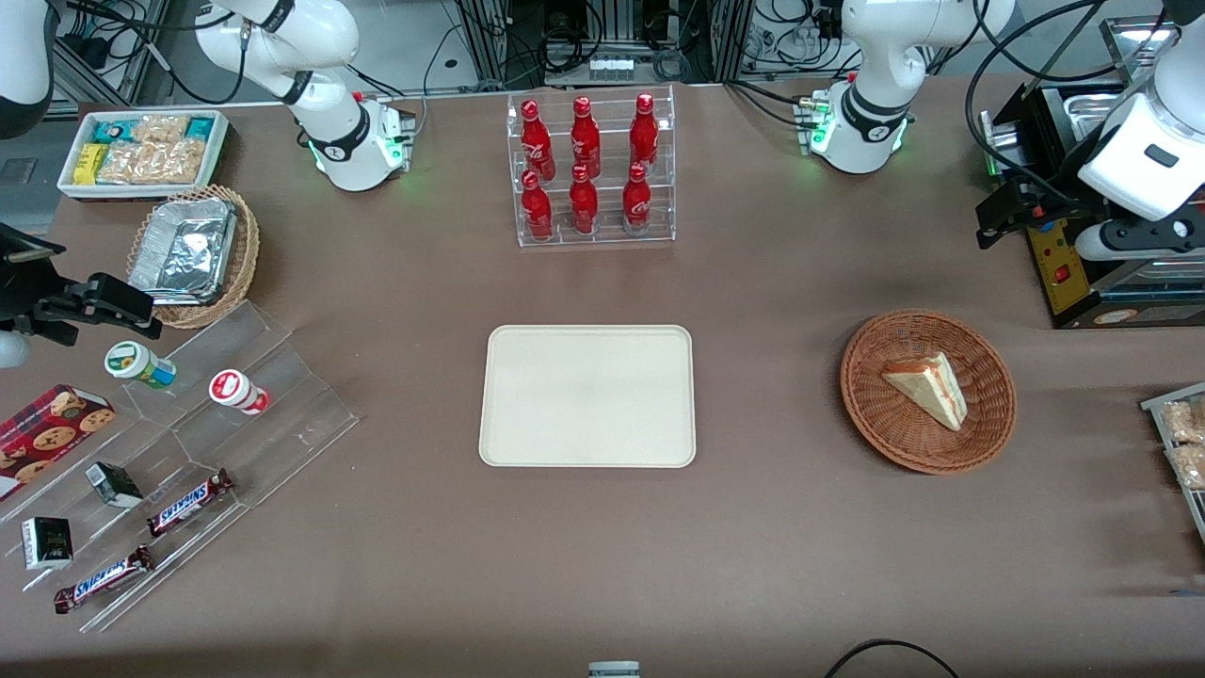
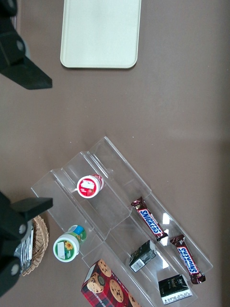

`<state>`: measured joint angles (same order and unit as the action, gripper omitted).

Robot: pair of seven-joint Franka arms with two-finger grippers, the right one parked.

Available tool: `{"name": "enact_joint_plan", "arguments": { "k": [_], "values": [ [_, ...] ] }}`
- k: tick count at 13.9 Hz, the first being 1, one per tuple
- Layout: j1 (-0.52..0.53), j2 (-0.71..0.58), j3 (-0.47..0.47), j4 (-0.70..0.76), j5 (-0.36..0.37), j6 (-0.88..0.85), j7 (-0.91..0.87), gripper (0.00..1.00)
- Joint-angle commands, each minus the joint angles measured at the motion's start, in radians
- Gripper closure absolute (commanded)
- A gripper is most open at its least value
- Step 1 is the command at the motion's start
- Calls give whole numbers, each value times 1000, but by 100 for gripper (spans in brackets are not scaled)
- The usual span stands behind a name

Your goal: Place sandwich from basket to tray

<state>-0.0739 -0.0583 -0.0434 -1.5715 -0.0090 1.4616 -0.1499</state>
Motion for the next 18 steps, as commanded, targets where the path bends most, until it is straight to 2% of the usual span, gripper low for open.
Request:
{"name": "enact_joint_plan", "arguments": {
  "k": [1,5,8,10,14,16,18],
  "values": [
    [-10,-17,7,-12,18,-6,-13,0],
    [-6,2,7,-7,8,6,-14,0],
    [-7,57,7,-5,23,5,-17,0],
    [-6,93,7,-4,63,5,-22,0],
    [49,164,14,4,67,8,-25,0],
    [62,202,58,34,67,-1,-68,0],
    [69,224,86,-4,66,6,-88,0]
  ]
}}
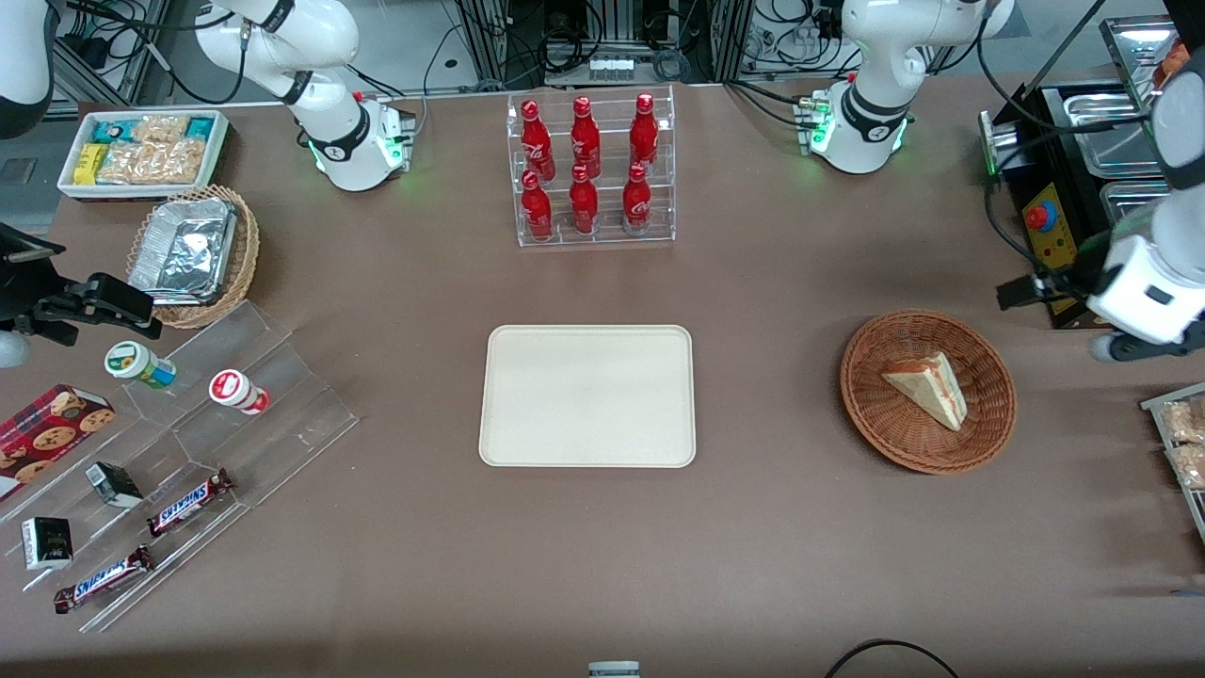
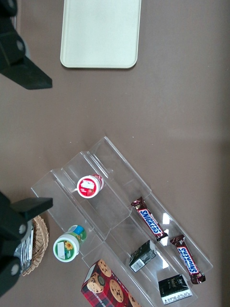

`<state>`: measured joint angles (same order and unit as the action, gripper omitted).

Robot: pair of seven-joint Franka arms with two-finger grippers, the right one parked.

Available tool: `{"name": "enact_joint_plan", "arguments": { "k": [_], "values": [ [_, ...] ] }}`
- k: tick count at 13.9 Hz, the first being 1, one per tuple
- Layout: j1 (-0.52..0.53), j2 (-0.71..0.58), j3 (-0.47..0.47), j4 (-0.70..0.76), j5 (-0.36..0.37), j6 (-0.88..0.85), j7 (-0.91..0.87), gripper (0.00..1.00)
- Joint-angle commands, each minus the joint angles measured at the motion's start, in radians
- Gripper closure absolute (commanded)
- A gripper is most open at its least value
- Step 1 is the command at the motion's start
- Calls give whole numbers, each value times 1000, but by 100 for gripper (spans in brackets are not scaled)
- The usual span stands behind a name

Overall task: Place sandwich from basket to tray
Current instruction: 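Move the left gripper down over the sandwich in the wicker basket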

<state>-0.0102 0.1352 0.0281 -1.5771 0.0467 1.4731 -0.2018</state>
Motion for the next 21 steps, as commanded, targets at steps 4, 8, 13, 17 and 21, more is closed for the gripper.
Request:
{"name": "enact_joint_plan", "arguments": {
  "k": [4,8,13,17,21],
  "values": [
    [44,49,16,-73,9,44,-48,0],
    [42,44,15,-219,-5,202,-186,0],
    [44,46,15,-360,-54,407,-353,0],
    [44,46,15,-509,-57,643,-358,0],
    [32,92,15,-579,-113,815,-370,0]
  ]
}}
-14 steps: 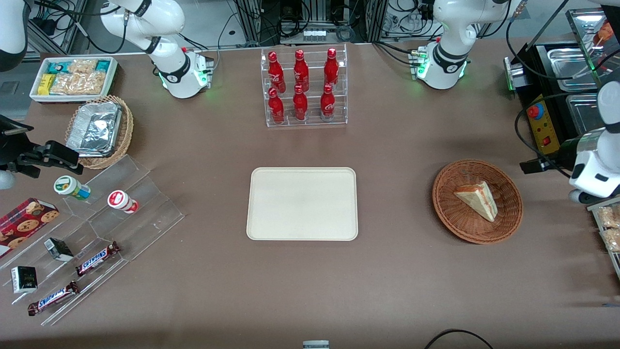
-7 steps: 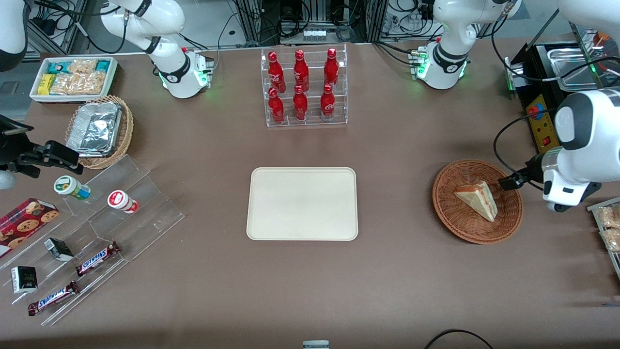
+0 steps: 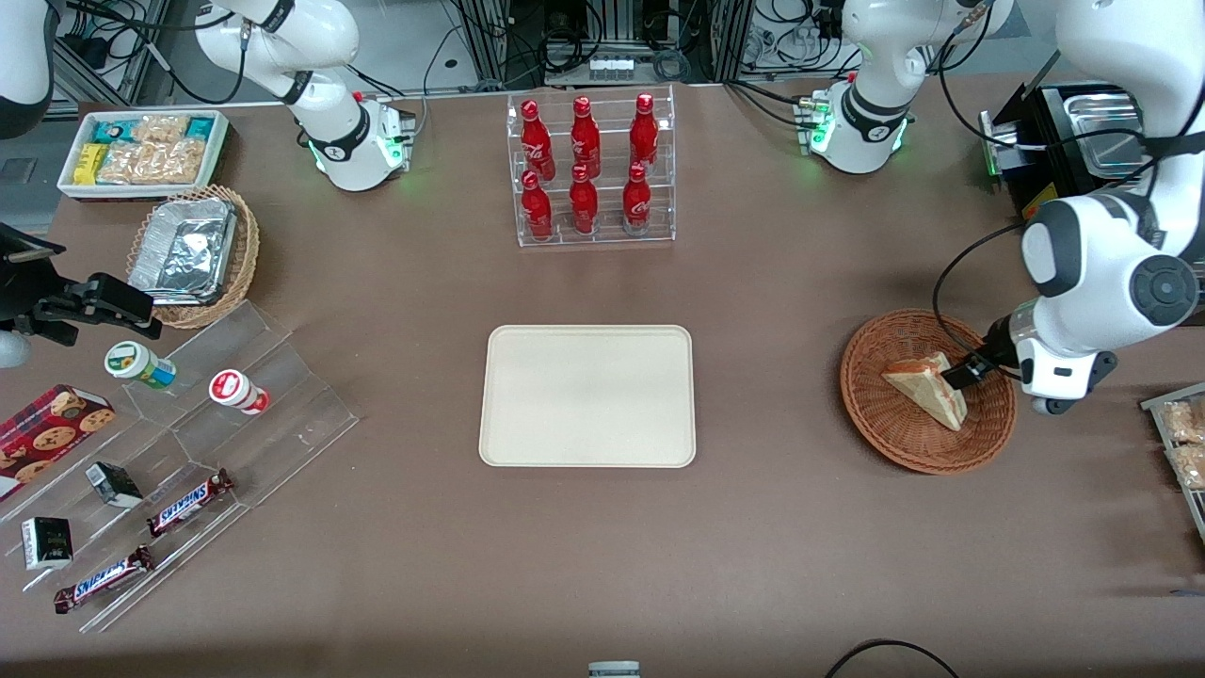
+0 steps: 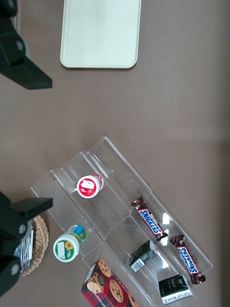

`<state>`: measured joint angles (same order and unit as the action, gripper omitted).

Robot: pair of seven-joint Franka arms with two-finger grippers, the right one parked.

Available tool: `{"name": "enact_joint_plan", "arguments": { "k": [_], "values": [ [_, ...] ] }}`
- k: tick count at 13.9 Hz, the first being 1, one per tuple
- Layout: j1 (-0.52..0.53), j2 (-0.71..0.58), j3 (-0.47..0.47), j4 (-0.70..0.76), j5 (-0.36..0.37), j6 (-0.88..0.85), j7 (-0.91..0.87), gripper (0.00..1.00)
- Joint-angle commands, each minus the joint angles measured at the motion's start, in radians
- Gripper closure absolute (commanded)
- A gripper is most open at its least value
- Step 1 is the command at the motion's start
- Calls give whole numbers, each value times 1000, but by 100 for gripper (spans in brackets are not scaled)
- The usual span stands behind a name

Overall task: Place sandwich from basket to tray
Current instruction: 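Move the left gripper down over the sandwich in the wicker basket, then close the left gripper on the wrapped sandwich and lift it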

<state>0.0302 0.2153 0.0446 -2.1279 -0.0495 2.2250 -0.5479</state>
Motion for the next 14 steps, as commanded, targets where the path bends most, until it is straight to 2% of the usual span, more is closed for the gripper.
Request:
{"name": "enact_joint_plan", "arguments": {
  "k": [1,4,6,7,8,9,11,13,14],
  "values": [
    [-13,22,-2,-47,-18,102,-26,0],
    [-18,74,-3,-69,-18,215,-58,1],
    [-35,91,-6,-67,-18,242,-87,8],
    [-42,92,-5,-66,-18,242,-102,14],
    [-50,96,-5,-67,-16,242,-104,26],
    [-52,98,-5,-67,-16,240,-104,42],
    [-64,96,-6,-63,-16,234,-104,60],
    [-64,78,-6,-54,-13,211,-93,69],
    [-67,63,-8,-40,-3,176,-89,70]
  ]
}}
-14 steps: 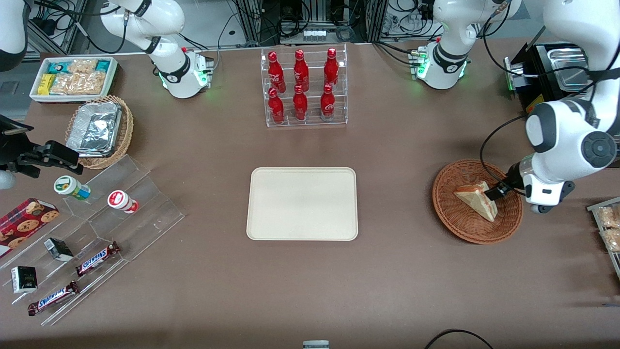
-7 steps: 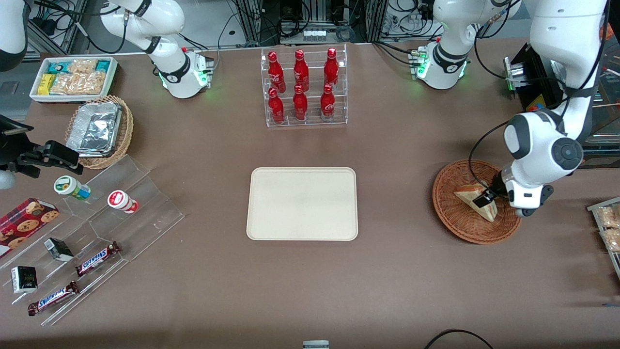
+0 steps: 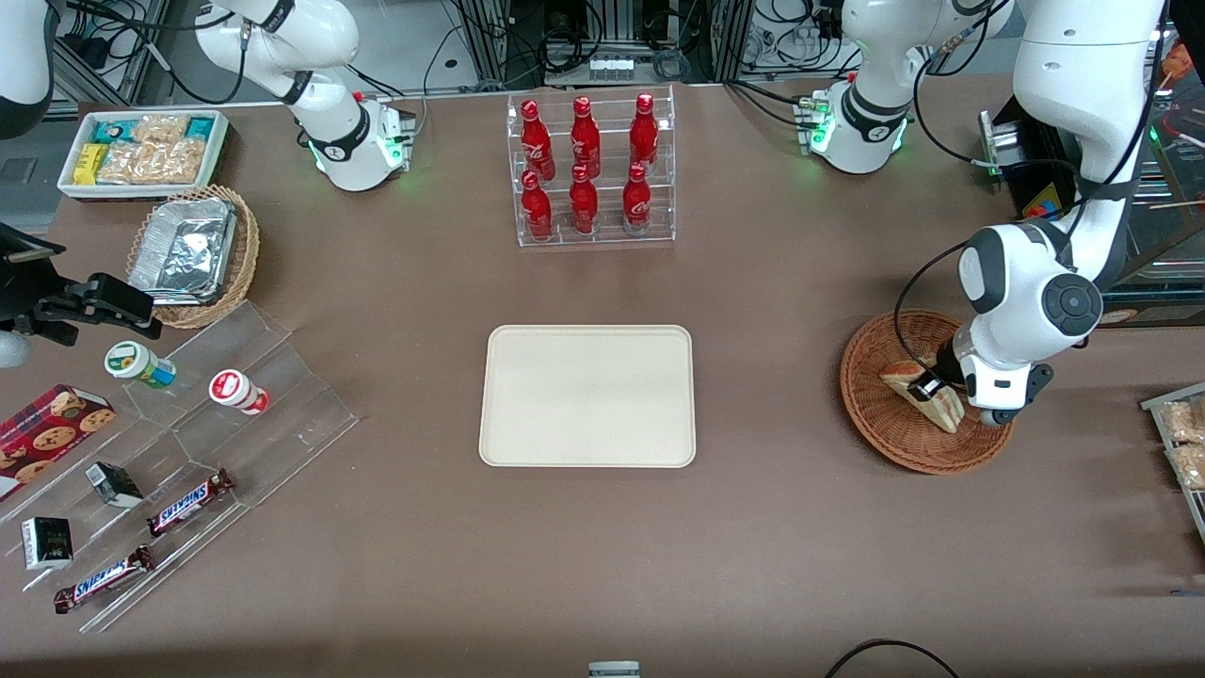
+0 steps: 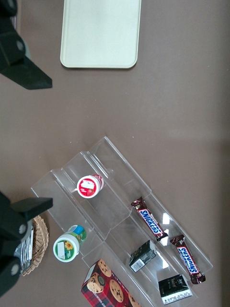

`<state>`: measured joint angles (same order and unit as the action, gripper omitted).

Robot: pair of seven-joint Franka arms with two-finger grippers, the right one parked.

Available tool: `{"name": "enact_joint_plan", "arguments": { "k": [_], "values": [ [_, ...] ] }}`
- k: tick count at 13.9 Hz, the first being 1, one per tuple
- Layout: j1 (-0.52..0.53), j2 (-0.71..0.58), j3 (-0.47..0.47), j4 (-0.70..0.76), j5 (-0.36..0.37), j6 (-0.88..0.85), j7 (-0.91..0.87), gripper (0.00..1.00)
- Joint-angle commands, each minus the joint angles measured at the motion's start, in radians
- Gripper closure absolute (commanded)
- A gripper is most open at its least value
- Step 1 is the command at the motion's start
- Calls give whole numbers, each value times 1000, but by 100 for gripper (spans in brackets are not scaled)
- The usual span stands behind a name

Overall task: Place sandwich from basket to tray
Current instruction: 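Close the left gripper on the wrapped sandwich and lift it, then carry the sandwich with the left gripper over the cream tray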

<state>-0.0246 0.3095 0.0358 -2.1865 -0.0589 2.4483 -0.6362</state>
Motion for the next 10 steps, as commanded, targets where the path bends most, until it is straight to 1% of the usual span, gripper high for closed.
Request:
{"name": "enact_joint_plan", "arguments": {
  "k": [1,3,5,6,9,10],
  "values": [
    [-12,-52,-1,46,14,-107,1,70],
    [-52,-85,-1,149,17,-295,1,70],
    [-98,-90,-2,252,66,-441,3,70],
    [-125,-86,-4,281,79,-468,3,70],
    [-224,-79,-5,298,76,-457,53,71],
    [-274,-66,-5,316,74,-460,58,71]
  ]
}}
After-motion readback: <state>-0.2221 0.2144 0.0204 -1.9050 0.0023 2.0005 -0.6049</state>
